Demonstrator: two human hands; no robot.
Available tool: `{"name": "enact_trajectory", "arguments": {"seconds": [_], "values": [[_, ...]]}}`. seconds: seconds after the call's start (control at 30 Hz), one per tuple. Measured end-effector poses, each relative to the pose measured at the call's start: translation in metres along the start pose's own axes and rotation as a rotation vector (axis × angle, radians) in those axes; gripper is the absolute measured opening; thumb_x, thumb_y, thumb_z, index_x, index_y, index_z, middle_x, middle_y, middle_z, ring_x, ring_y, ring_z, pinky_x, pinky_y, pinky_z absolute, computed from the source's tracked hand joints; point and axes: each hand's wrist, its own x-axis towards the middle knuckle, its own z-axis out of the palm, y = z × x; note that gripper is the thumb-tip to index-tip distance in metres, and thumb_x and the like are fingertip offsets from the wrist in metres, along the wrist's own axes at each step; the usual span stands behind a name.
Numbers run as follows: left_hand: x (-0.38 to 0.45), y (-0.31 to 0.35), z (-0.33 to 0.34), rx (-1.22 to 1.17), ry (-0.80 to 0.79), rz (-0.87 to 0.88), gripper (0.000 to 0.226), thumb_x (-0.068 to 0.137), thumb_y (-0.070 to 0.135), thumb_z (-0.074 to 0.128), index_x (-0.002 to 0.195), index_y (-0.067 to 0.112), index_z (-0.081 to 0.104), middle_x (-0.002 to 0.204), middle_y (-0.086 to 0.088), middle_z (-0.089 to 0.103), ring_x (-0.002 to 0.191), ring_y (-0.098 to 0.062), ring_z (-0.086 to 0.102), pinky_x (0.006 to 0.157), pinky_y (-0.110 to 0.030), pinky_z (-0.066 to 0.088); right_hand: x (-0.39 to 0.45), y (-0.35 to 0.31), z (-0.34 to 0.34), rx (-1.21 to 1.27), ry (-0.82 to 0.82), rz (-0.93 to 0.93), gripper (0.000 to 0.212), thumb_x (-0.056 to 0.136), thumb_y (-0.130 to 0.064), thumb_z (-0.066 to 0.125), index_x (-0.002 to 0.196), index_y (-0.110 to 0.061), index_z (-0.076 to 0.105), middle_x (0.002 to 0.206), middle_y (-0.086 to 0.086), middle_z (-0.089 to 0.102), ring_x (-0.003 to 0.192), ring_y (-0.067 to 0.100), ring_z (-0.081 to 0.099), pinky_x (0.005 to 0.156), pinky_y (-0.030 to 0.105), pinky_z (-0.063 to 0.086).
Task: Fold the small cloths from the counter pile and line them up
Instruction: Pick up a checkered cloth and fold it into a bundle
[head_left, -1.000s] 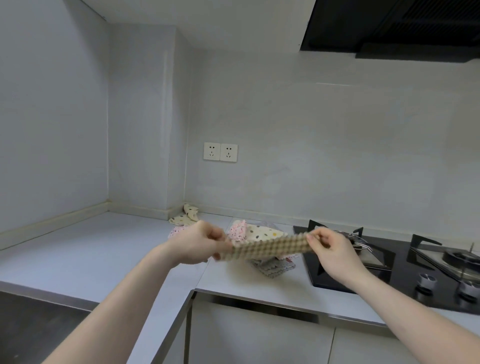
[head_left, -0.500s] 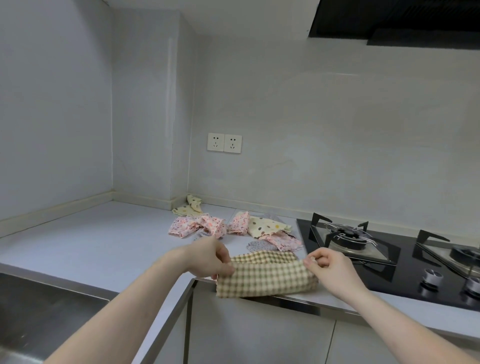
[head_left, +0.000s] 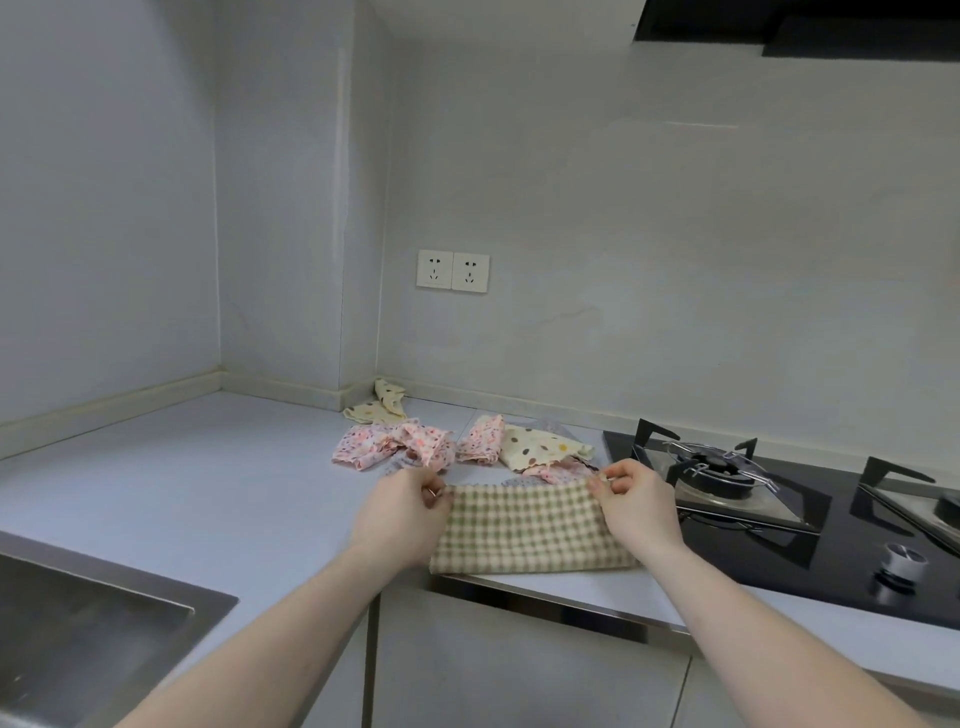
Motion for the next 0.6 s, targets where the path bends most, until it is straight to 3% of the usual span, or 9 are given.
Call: {"name": "enact_trajectory", "arguments": {"seconds": [0.17, 0.27, 0.37, 0.47, 0.6], "values": [[0.002, -0.011, 0.011, -0.008, 0.060, -0.067, 0.016, 0.091, 0.044, 0.068, 0.082, 0.031, 0.064, 0.076, 0.014, 0.066, 0.070, -0.004, 0.063, 0.066, -0.028, 0.053, 0.006, 0.012, 0.009, -0.017, 0.021, 0.021, 0.012, 0.091, -0.028, 0.076, 0.096, -0.021, 0.069, 0.078, -0.009, 0.070, 0.078, 0.009, 0.064, 0.074, 0.029, 0.048], [0.001, -0.021, 0.015, 0.004, 0.042, -0.082, 0.023, 0.090, 0.054, 0.067, 0.099, 0.035, 0.059, 0.090, 0.016, 0.064, 0.077, -0.007, 0.064, 0.065, -0.029, 0.049, 0.003, 0.022, 0.013, -0.027, 0.032, 0.022, 0.015, 0.091, -0.029, 0.075, 0.102, -0.022, 0.067, 0.085, -0.009, 0.071, 0.084, 0.013, 0.067, 0.070, 0.026, 0.047], [0.002, -0.027, 0.019, 0.018, 0.052, -0.066, 0.033, 0.090, 0.053, 0.066, 0.114, 0.037, 0.053, 0.107, 0.017, 0.059, 0.093, -0.012, 0.062, 0.073, -0.031, 0.047, -0.004, 0.033, 0.018, -0.091, 0.039, -0.029, 0.026, 0.093, -0.032, 0.073, 0.114, -0.021, 0.062, 0.101, -0.006, 0.070, 0.091, 0.016, 0.061, 0.076, 0.028, 0.045], [0.001, -0.027, 0.023, 0.055, 0.088, 0.044, 0.029, 0.089, 0.046, 0.066, 0.116, 0.034, 0.059, 0.117, 0.015, 0.057, 0.106, -0.015, 0.059, 0.087, -0.036, 0.050, -0.008, 0.038, 0.022, -0.172, 0.017, -0.094, 0.035, 0.094, -0.037, 0.068, 0.124, -0.022, 0.059, 0.113, -0.005, 0.067, 0.105, 0.022, 0.061, 0.086, 0.034, 0.048], [-0.004, -0.023, 0.026, 0.185, -0.014, 0.212, 0.034, 0.090, 0.041, 0.060, 0.122, 0.035, 0.065, 0.135, 0.012, 0.055, 0.128, -0.015, 0.048, 0.106, -0.037, 0.039, -0.011, 0.037, 0.022, -0.359, 0.008, -0.086, 0.035, 0.094, -0.043, 0.060, 0.124, -0.025, 0.060, 0.111, -0.007, 0.071, 0.113, 0.025, 0.059, 0.094, 0.040, 0.041]]}}
